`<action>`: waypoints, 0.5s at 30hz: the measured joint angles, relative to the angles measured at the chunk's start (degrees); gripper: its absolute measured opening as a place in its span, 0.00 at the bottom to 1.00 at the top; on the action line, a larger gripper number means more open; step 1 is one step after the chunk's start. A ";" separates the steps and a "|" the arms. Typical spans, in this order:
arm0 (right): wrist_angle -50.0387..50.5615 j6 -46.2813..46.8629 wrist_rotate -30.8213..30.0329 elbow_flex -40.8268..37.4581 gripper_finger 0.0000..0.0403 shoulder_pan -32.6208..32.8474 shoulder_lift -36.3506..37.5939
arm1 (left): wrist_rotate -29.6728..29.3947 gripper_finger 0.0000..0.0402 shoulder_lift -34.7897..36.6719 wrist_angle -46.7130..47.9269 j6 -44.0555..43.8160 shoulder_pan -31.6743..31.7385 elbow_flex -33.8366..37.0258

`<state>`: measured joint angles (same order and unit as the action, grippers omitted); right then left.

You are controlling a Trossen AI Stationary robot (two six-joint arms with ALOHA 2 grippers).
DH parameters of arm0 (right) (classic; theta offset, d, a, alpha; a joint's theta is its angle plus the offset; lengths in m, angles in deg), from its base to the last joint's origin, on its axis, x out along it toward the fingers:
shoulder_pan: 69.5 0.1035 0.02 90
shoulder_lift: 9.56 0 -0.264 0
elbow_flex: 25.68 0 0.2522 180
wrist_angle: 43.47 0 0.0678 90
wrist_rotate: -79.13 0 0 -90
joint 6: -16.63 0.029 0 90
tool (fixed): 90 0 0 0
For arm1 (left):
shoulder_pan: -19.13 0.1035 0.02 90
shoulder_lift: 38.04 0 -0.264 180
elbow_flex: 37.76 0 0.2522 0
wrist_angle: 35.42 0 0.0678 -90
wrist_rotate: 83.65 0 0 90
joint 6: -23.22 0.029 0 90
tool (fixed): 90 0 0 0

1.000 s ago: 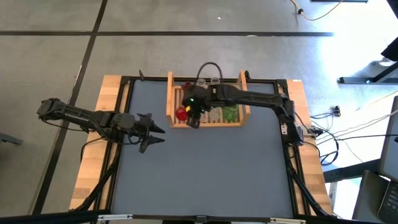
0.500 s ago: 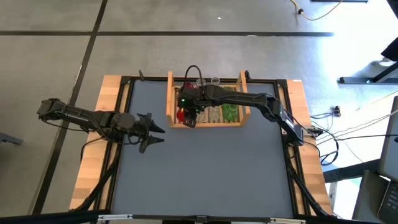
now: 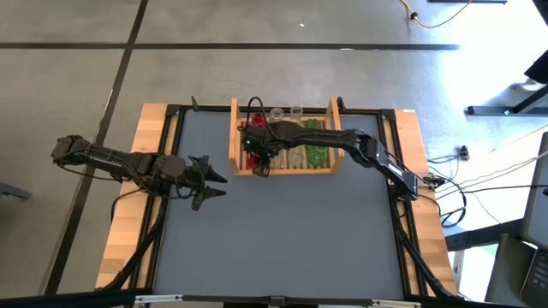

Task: Sort vases onto shelf
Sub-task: Put the red vase on the shelf aligned with the other red vase

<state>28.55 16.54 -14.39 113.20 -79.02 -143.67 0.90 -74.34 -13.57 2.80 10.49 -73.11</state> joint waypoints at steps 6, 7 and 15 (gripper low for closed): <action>0.72 0.05 -1.22 0.00 0.41 -0.35 -0.32 | 0.00 0.51 0.00 0.00 0.00 0.00 0.00; 0.82 0.07 -1.51 0.00 0.41 -0.32 -0.32 | 0.00 0.51 0.00 -0.04 0.00 0.00 0.00; 0.65 -0.21 -0.54 0.00 0.41 -0.28 -0.60 | 0.00 0.51 0.00 -0.03 -0.02 0.00 -0.02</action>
<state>29.21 16.33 -14.93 113.20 -79.30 -144.27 0.90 -74.33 -13.60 2.78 10.49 -73.13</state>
